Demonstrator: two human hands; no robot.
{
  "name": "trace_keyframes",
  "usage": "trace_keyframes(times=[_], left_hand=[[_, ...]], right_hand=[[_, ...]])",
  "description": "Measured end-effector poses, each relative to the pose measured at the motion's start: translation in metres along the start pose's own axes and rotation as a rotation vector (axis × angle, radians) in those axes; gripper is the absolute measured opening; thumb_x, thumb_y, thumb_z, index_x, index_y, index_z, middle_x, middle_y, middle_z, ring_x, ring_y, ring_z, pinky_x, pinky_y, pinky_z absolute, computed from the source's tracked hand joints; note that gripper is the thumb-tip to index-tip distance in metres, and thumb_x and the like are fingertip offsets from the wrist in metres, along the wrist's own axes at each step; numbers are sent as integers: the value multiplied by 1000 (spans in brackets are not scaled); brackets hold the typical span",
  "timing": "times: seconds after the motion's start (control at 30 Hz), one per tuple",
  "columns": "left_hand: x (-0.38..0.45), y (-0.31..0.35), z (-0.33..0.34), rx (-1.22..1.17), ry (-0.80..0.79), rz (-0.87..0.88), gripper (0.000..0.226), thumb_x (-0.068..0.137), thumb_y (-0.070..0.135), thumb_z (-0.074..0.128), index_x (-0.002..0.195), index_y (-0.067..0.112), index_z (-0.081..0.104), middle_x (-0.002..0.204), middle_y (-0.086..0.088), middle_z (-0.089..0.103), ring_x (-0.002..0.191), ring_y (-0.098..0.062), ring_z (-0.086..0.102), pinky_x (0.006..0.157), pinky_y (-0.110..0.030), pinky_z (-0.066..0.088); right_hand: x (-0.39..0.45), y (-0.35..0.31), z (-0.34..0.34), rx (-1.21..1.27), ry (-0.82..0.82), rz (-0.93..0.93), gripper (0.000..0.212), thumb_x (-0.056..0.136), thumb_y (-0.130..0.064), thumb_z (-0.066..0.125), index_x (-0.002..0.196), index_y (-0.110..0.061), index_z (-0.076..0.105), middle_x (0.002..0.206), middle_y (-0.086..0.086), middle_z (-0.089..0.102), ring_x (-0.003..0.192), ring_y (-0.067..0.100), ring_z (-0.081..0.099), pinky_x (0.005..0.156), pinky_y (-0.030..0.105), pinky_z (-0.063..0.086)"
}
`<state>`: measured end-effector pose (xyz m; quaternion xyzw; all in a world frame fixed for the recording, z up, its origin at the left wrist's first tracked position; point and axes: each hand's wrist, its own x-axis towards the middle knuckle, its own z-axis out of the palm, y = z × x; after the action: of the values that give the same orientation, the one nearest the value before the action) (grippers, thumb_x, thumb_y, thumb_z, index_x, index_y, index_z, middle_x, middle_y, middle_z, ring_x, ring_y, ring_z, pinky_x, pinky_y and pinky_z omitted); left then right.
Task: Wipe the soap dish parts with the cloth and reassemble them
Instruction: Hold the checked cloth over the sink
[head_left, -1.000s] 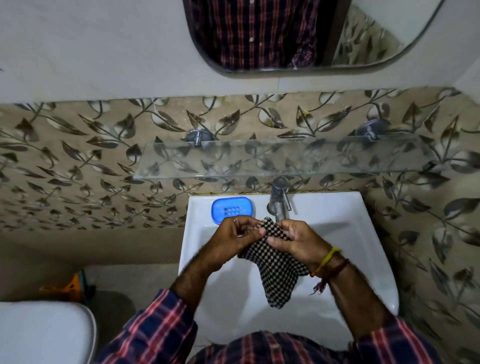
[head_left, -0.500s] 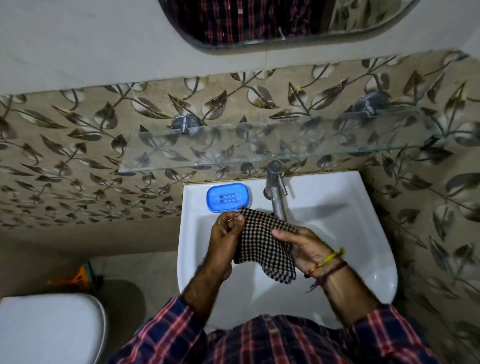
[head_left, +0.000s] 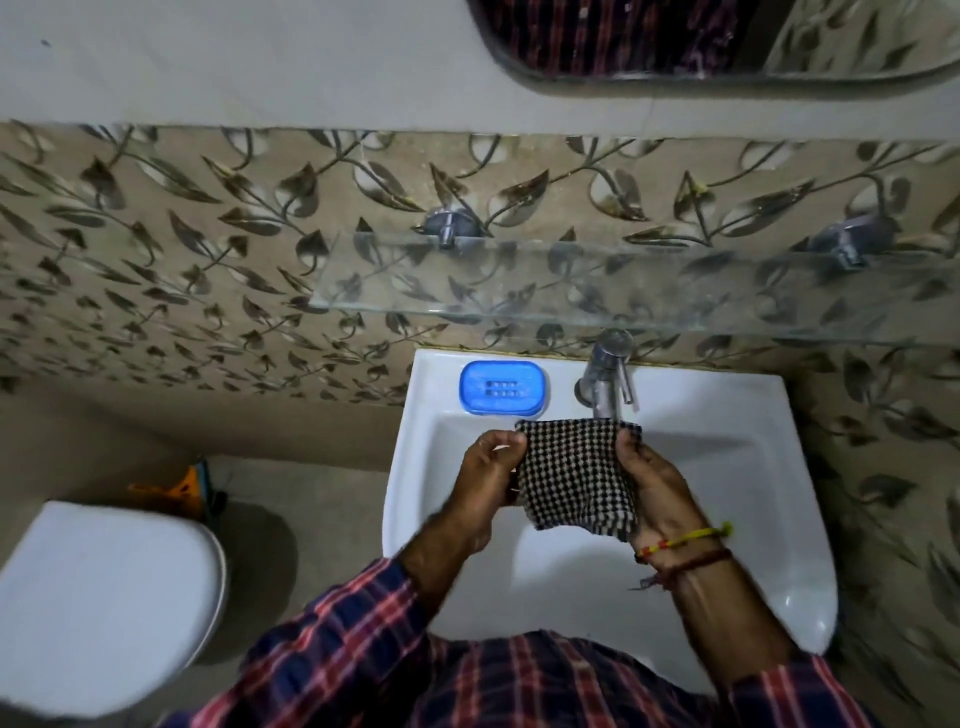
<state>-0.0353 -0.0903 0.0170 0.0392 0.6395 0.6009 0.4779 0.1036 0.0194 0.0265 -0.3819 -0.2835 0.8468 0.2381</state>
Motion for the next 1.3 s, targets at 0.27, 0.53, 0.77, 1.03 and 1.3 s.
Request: trace_keyframes(times=[0.27, 0.53, 0.77, 1.03, 1.3], left_hand=[[18, -5, -3, -13, 285, 18, 28, 97, 40, 59, 110, 17, 50, 99, -15, 70, 69, -28, 72, 61, -38, 62], [69, 19, -27, -176, 588, 16, 30, 81, 30, 82, 87, 7, 62, 91, -16, 69, 68, -25, 68, 62, -36, 63], [86, 20, -25, -133, 606, -9, 26, 80, 13, 82, 92, -5, 69, 88, -15, 71, 64, -23, 70, 58, -32, 62], [80, 23, -19, -52, 628, 5, 30, 84, 26, 76, 95, -1, 69, 81, -11, 73, 63, -21, 75, 56, -31, 60], [77, 27, -16, -48, 658, -5, 35, 87, 26, 75, 109, 0, 65, 90, -12, 74, 65, -22, 74, 55, -32, 61]], right_hand=[[-9, -20, 21, 35, 16, 58, 45, 82, -11, 61, 126, 0, 60, 124, 21, 66, 103, 31, 69, 85, 43, 57], [-15, -34, 21, 146, -46, 107, 35, 88, -23, 53, 114, -7, 71, 124, 17, 67, 109, 30, 68, 96, 55, 49], [-11, -28, 18, 126, 1, 118, 47, 85, -20, 57, 129, -3, 60, 126, 22, 64, 114, 35, 65, 100, 58, 45], [-9, -28, 15, 131, 35, 96, 50, 86, -16, 59, 132, 1, 55, 132, 26, 59, 122, 40, 58, 109, 59, 38], [-13, -29, 10, 87, 29, 79, 48, 87, -18, 60, 131, 1, 56, 132, 26, 59, 123, 42, 56, 108, 61, 39]])
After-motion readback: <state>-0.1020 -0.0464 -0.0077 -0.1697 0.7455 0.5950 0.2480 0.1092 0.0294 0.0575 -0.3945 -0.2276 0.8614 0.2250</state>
